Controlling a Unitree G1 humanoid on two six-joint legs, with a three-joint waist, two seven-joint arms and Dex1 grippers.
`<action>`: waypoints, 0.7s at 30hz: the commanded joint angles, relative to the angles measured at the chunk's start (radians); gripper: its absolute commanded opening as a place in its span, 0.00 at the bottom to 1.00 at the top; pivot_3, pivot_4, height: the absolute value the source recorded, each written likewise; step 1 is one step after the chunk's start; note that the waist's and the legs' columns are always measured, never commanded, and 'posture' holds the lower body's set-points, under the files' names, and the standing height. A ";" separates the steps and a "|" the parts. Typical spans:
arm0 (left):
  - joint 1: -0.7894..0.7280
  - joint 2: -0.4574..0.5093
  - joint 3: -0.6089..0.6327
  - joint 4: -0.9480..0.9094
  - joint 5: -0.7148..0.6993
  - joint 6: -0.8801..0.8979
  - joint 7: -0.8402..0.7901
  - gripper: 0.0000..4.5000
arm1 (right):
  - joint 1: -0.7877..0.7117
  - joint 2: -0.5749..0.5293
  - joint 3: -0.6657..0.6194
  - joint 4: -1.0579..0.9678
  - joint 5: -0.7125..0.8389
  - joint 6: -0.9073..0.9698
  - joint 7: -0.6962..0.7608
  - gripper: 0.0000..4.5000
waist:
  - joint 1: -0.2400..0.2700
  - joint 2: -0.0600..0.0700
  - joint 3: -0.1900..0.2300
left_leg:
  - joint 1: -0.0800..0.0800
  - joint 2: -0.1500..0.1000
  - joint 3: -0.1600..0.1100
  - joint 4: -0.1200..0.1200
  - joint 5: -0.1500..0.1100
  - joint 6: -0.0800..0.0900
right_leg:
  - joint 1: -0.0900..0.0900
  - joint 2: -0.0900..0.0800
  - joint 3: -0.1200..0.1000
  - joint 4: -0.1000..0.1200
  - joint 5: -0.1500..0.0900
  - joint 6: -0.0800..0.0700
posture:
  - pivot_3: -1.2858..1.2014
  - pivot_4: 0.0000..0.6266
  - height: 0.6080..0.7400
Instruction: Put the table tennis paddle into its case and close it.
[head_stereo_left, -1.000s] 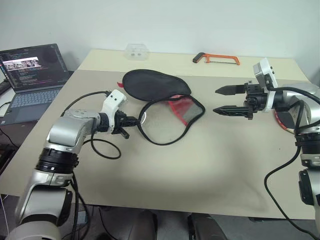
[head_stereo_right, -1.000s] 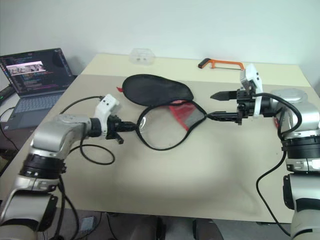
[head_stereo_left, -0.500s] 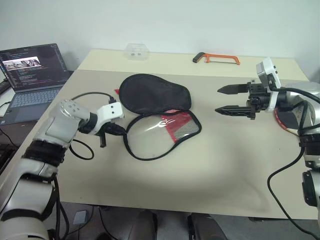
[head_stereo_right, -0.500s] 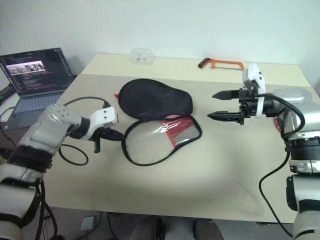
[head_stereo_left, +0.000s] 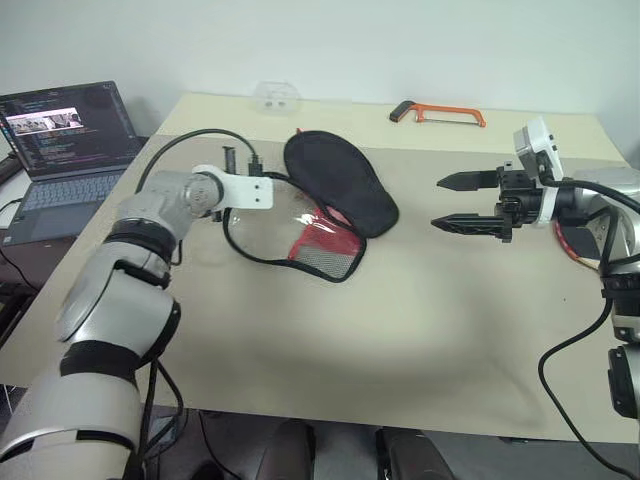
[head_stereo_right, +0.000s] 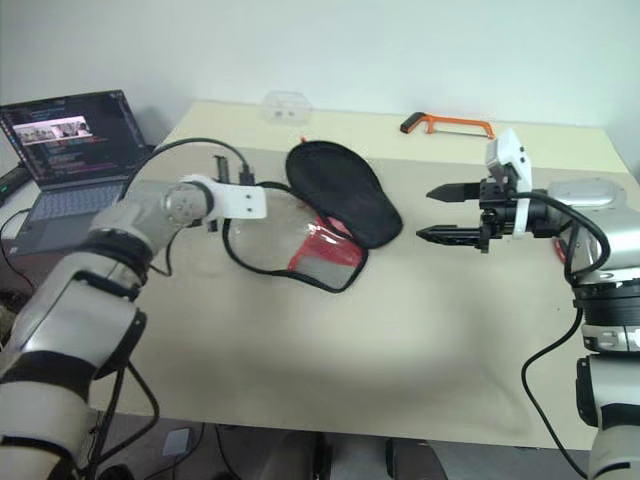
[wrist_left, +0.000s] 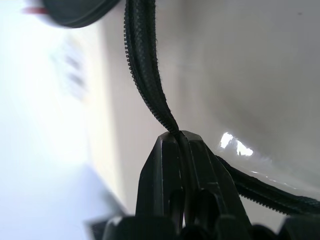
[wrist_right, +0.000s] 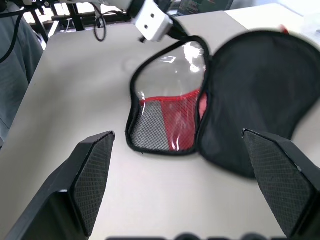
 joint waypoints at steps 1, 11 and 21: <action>-0.048 -0.013 -0.024 0.040 0.068 -0.006 0.148 0.01 | -0.010 -0.010 -0.029 -0.034 0.024 -0.001 -0.003 1.00 | -0.003 0.000 0.000 | 0.000 0.000 0.000 0.000 0.000 0.000 | 0.000 0.000 0.000 0.000 0.000 0.000 | 0.52 0.24 1.00; -0.022 -0.054 -0.008 0.095 0.087 0.064 0.253 0.01 | -0.002 0.004 -0.024 -0.032 0.022 -0.002 -0.014 1.00 | -0.003 0.000 0.000 | 0.000 0.000 0.001 0.000 0.000 0.000 | -0.001 0.000 0.001 0.001 0.000 0.000 | 0.52 0.24 1.00; 0.011 -0.018 0.141 0.042 -0.063 0.015 0.092 0.01 | -0.019 0.025 -0.012 -0.006 0.013 -0.011 -0.021 1.00 | -0.003 0.000 0.000 | 0.000 0.000 0.002 0.000 0.000 0.000 | -0.001 0.000 0.001 0.001 0.000 0.000 | 0.52 0.24 1.00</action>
